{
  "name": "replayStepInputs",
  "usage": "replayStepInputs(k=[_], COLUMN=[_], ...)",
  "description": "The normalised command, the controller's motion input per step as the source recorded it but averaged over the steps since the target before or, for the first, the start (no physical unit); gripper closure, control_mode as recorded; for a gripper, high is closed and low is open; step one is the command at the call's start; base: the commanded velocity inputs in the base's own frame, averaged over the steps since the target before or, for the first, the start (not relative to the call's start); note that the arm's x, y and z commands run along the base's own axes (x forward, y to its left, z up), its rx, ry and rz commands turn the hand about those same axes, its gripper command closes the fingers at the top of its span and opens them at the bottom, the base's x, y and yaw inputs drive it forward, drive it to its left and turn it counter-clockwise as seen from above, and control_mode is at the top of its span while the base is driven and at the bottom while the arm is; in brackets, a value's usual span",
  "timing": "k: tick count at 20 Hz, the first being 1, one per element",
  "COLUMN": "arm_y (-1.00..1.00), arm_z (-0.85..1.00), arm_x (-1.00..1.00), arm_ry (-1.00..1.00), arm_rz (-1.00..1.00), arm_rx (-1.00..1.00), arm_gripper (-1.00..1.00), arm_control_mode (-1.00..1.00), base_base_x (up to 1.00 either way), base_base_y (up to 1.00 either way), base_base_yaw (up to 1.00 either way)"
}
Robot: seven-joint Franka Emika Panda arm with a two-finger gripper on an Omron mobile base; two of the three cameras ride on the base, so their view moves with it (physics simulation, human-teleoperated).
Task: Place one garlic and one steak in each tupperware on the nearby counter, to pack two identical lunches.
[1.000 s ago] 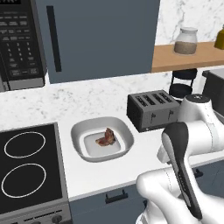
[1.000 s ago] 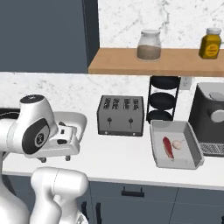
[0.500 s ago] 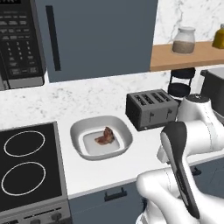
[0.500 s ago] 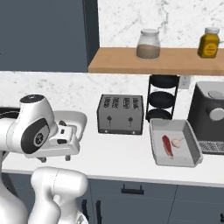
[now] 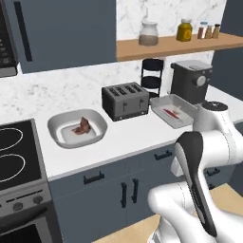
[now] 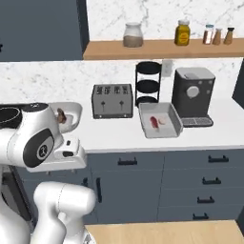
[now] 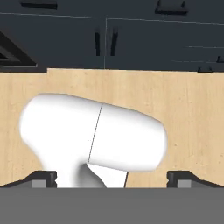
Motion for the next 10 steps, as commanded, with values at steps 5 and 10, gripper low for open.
replayStepInputs(k=[5, 10], arm_y=[0.00, 0.00], arm_z=[0.00, 0.00], arm_x=[0.00, 0.00], arm_ry=[0.00, 0.00], arm_rz=[0.00, 0.00], arm_rx=[0.00, 0.00], arm_gripper=[-1.00, -1.00], arm_control_mode=[1.00, 1.00], base_base_x=[-0.61, -0.34], base_base_y=[-0.53, -0.82], base_base_yaw=[-0.40, -0.41])
